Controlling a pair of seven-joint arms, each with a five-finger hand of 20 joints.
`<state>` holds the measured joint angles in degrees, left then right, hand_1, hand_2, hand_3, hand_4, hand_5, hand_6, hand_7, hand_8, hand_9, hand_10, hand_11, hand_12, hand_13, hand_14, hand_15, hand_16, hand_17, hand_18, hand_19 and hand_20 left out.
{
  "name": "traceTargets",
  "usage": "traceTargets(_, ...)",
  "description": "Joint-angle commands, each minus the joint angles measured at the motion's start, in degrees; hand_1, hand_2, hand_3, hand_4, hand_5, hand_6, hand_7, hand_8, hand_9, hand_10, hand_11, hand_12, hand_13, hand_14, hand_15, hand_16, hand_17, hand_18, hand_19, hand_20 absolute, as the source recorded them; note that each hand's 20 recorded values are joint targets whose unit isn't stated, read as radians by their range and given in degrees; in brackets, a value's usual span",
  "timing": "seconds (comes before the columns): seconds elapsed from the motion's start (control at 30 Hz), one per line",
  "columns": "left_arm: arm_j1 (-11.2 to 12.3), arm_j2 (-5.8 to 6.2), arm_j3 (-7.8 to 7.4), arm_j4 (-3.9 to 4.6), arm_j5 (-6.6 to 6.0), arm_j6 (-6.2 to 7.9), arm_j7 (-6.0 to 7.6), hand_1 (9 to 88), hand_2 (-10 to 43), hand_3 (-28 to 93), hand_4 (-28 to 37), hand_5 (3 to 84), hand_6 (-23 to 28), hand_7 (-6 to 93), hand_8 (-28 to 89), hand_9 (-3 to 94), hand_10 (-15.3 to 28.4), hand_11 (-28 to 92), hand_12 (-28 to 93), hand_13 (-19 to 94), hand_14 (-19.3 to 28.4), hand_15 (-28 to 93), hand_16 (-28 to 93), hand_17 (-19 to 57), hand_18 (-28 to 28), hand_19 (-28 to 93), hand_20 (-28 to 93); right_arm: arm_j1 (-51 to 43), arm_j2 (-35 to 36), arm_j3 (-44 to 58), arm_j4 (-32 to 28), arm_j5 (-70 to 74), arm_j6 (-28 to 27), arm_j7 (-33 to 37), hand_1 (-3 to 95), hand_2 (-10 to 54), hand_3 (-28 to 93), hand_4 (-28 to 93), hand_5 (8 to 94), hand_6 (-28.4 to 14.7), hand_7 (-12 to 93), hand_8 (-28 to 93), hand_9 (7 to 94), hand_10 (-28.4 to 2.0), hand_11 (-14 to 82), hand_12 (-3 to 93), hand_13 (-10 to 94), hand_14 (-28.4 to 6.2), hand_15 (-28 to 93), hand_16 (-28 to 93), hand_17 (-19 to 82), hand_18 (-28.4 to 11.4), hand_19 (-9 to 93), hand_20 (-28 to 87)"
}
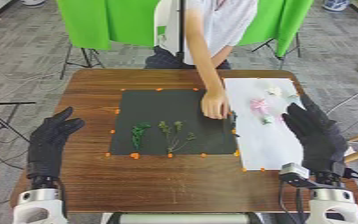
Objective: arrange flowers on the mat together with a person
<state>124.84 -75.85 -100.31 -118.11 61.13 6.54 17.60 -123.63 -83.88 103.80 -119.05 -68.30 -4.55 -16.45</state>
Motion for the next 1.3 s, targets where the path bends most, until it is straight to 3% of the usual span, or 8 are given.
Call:
traceTargets(0.03,1.18,-0.09,-0.2,-0.15,-0.21,0.35,0.23,18.4,5.4,67,-28.3,50.2,3.2,13.3,-5,52.0,15.7,21,16,42,18.3,24,2,12.4,12.1,10,22,-0.25,0.2,-0.76,-0.76,0.33,2.21,0.05,5.3,-5.5,70,-26,35.8,-1.2,9,-8,39.5,-14.0,3.9,9.7,30,-9.8,10,5,19,-11.5,1,22)
traceTargets(0.17,0.86,-0.14,-0.22,-0.02,-0.11,0.17,0.26,18.4,2.9,67,-28.3,50.1,3.3,13.2,-5,52.0,15.8,21,16,42,18.4,24,2,12.3,12.1,10,22,-0.13,0.52,-1.21,-1.0,0.24,4.83,-0.33,7.6,-8.0,72,-26,38.0,-1.6,11,-8,43.2,-14.7,5.2,11.0,36,-11.8,12,4,24,-12.8,4,24)
traceTargets(0.33,1.22,-0.38,-0.24,-0.21,-0.24,0.06,0.47,18.9,1.1,67,-28.3,50.0,3.4,13.2,-5,52.0,15.7,22,16,42,18.5,24,2,12.3,12.2,9,22,-0.18,0.6,-1.52,-1.2,-0.98,6.81,-0.26,12.0,-9.5,73,-24,40.0,-2.0,12,-9,48.5,-14.6,6.2,14.1,44,-11.7,15,5,32,-14.6,10,30)
traceTargets(0.5,1.09,-0.62,-0.14,-0.15,-0.45,-0.06,0.28,19.2,0.4,67,-28.3,50.0,3.4,13.2,-5,52.0,15.6,22,16,42,18.5,24,2,12.2,12.2,9,22,-0.5,0.36,-1.87,-1.21,-1.69,7.39,0.29,13.7,-9.5,72,-24,40.7,-2.0,13,-9,50.2,-14.7,6.3,15.5,47,-11.6,15,9,36,-13.4,9,37)
traceTargets(0.93,0.94,-0.85,0.21,-0.27,-0.58,-0.49,-0.71,19.7,-0.4,67,-28.2,49.9,3.5,13.1,-5,52.0,15.7,22,16,42,18.6,24,2,12.2,12.2,9,22,-1.22,0.14,-2.45,-1.89,-2.03,10.42,1.08,14.2,-9.5,72,-24,41.9,-2.0,13,-9,51.5,-14.9,7.2,15.6,49,-11.8,16,11,37,-13.4,9,39)
traceTargets(1.2,1.07,-1.04,0.21,-0.39,-0.53,-0.39,-0.75,20.1,-0.7,67,-27.7,49.8,3.5,13.0,-5,51.9,15.7,22,16,43,18.6,24,2,12.2,12.2,9,22,0.78,2.7,-3.0,-2.62,-6.38,15.76,3.98,17.6,-9.5,73,-22,44.2,-2.4,14,-9,53.8,-15.0,8.5,15.6,52,-11.9,16,12,38,-13.4,14,42)
traceTargets(1.3,0.86,-0.97,0.12,-0.33,-0.63,-0.37,-0.76,20.4,-0.8,67,-27.3,49.8,3.5,13.0,-5,51.9,15.7,22,16,43,18.6,24,2,12.1,12.2,9,22,2.44,4.7,-4.18,-3.35,-10.11,21.09,7.94,20.1,-9.5,72,-21,45.4,-2.5,14,-9,55.6,-14.9,9.8,15.6,55,-12.1,17,13,39,-13.8,21,43)
